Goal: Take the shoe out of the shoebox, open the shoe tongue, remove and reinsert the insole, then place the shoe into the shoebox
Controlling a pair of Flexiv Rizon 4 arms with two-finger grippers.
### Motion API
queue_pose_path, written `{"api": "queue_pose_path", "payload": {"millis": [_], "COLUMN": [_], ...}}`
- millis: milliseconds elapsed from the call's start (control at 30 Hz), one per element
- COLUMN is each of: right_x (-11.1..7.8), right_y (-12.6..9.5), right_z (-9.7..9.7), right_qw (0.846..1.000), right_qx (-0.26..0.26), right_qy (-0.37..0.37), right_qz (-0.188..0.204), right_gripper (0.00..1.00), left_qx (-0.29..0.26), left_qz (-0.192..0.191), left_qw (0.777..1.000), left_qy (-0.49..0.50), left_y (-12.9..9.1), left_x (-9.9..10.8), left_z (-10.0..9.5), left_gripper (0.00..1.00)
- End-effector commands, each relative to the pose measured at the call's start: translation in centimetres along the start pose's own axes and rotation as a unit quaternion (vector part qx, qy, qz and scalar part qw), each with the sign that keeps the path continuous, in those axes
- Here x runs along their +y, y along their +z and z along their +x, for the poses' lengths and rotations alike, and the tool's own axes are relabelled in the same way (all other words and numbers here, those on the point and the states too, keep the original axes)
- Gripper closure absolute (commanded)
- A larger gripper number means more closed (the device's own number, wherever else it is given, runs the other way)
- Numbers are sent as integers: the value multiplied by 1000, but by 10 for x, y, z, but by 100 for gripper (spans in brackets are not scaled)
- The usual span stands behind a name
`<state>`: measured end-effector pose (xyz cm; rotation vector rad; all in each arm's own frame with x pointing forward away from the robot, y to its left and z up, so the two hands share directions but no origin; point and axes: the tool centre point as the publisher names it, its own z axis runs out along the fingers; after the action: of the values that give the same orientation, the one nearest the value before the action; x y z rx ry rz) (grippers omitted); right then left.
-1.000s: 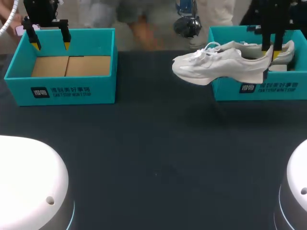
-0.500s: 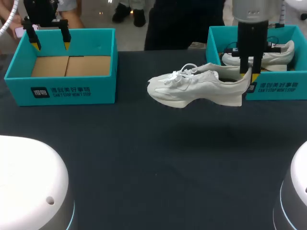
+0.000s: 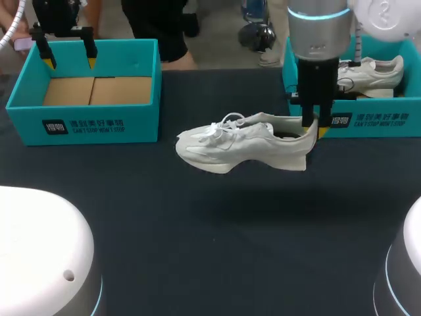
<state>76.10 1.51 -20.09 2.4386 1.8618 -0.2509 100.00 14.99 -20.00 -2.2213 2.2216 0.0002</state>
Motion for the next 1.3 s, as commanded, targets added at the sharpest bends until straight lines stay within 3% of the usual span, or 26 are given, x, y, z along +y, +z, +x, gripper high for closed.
{"api": "queue_pose_path", "payload": {"millis": [33, 667, 1300], "right_x": [-6, -6, -30], "right_y": [3, 3, 90], "right_z": [9, 9, 42], "right_qw": [1000, 1000, 1000], "right_qx": [-13, -13, -7], "right_qy": [0, 0, -17], "right_qz": [4, 4, 8], "right_gripper": [100, 100, 100], "left_qx": [0, 0, 0], "left_qz": [0, 0, 0], "left_qw": [1000, 1000, 1000], "left_qy": [0, 0, 0], "left_y": [0, 0, 0], "left_x": [0, 0, 0], "left_z": [0, 0, 0], "left_gripper": [0, 0, 0]}}
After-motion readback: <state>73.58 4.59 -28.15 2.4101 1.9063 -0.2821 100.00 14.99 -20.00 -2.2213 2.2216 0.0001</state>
